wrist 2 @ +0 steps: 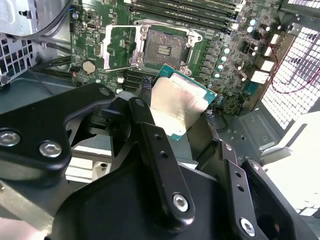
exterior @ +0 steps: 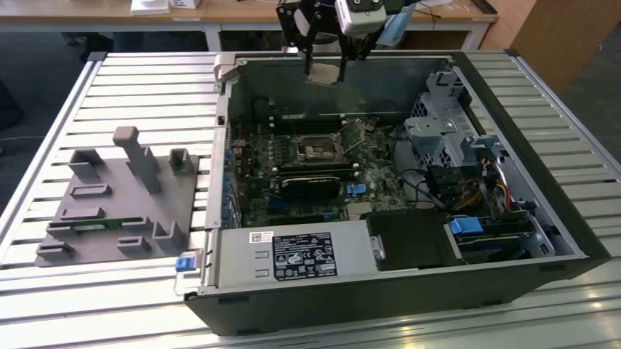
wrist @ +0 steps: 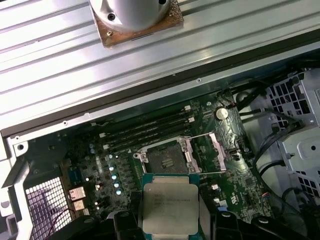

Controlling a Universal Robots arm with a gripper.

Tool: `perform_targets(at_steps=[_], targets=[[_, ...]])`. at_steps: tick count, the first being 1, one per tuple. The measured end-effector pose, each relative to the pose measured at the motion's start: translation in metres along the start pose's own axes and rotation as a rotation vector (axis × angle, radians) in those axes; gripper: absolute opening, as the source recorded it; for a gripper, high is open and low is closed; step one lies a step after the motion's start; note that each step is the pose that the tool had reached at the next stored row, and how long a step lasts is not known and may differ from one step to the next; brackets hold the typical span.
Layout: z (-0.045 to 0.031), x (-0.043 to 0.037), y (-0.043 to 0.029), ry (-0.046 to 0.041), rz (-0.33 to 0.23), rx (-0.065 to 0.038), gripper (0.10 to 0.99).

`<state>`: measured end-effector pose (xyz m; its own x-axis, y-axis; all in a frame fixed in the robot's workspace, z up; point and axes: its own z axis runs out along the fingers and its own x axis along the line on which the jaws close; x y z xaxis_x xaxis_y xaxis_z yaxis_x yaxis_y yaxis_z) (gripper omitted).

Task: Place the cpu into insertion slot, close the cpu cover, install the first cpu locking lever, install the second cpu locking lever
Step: 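Place the cpu into insertion slot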

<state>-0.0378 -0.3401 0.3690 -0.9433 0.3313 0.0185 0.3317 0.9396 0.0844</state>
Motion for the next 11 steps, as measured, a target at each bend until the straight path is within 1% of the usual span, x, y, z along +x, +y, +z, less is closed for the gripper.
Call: perform_targets(at_steps=[11], targets=[[0.0002,0.0,0.0,-0.0059,0.07,-0.001,0.533]])
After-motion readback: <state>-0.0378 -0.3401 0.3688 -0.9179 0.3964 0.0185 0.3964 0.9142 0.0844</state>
